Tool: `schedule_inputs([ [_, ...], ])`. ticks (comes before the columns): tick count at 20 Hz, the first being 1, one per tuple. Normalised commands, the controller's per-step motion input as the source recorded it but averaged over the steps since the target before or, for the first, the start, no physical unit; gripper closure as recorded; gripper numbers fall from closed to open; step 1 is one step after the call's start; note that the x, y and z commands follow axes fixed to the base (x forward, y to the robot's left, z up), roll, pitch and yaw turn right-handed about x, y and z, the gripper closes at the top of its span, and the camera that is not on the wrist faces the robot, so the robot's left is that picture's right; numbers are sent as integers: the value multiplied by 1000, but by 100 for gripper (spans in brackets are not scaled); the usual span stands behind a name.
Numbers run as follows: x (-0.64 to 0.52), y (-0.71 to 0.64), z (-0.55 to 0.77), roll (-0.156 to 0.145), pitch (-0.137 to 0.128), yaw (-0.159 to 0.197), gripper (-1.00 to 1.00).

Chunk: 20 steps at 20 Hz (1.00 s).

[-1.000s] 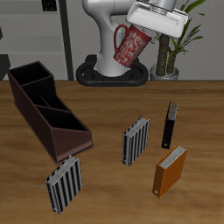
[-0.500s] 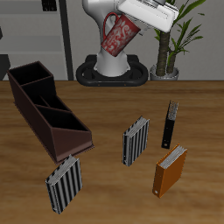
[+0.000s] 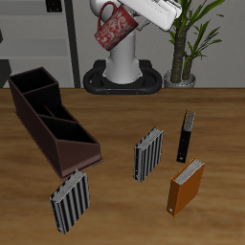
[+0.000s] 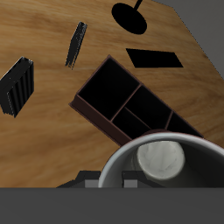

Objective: Place the red mug into the right desk caddy's right compartment

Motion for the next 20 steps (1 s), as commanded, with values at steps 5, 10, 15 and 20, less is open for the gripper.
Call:
schedule_inputs([
  [5, -31, -322, 141, -41, 33, -89, 100],
  [10, -163, -285, 193, -46, -4, -101, 100],
  [15, -49, -249, 178, -26, 15, -73, 100],
  [20, 55, -305, 117, -26, 17, -64, 100],
])
